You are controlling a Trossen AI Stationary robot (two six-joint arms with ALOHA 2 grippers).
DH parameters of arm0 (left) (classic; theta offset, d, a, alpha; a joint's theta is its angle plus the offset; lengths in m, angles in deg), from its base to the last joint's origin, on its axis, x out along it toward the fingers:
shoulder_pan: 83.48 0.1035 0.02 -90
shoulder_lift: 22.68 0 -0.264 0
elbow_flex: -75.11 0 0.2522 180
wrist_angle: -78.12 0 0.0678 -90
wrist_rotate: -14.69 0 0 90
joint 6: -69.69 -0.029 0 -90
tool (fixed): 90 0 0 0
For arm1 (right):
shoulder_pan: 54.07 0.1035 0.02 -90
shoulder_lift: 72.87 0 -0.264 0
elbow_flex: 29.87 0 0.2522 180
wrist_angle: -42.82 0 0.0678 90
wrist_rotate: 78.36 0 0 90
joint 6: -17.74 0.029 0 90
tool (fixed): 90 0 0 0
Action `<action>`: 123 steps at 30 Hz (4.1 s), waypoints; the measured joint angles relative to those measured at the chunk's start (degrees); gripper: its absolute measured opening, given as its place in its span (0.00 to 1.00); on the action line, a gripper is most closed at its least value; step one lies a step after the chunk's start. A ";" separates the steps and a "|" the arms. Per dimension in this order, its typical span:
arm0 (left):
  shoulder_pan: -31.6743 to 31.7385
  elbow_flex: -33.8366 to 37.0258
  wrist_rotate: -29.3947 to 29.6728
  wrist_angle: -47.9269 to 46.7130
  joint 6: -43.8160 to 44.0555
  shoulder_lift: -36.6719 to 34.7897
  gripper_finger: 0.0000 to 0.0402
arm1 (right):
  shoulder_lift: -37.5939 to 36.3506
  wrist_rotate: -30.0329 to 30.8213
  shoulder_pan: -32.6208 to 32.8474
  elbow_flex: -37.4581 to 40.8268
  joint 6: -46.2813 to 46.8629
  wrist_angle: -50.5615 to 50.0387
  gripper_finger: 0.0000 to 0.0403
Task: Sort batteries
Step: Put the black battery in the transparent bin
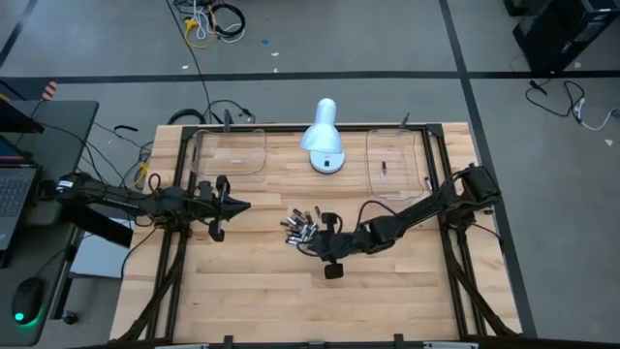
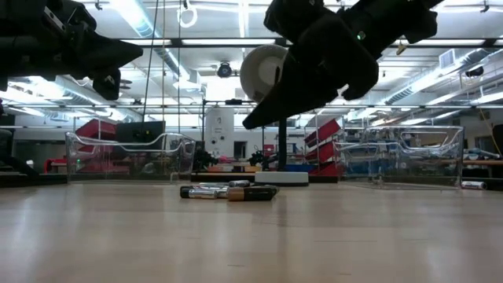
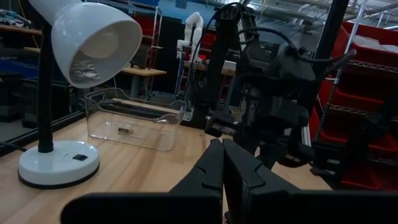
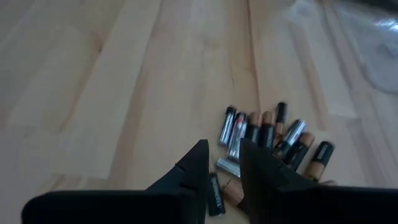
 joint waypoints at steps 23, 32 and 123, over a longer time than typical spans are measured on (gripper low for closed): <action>0.01 0.00 0.05 -0.59 -0.11 0.00 0.01 | 9.29 -0.10 -0.11 0.11 2.96 0.20 0.31; -0.01 0.00 0.14 -0.44 -0.13 0.00 0.01 | 10.10 -0.49 -0.09 0.00 3.44 0.54 0.30; -0.01 0.02 0.30 -0.46 -0.15 0.02 0.01 | -30.34 11.32 -5.19 0.20 27.33 -42.88 0.09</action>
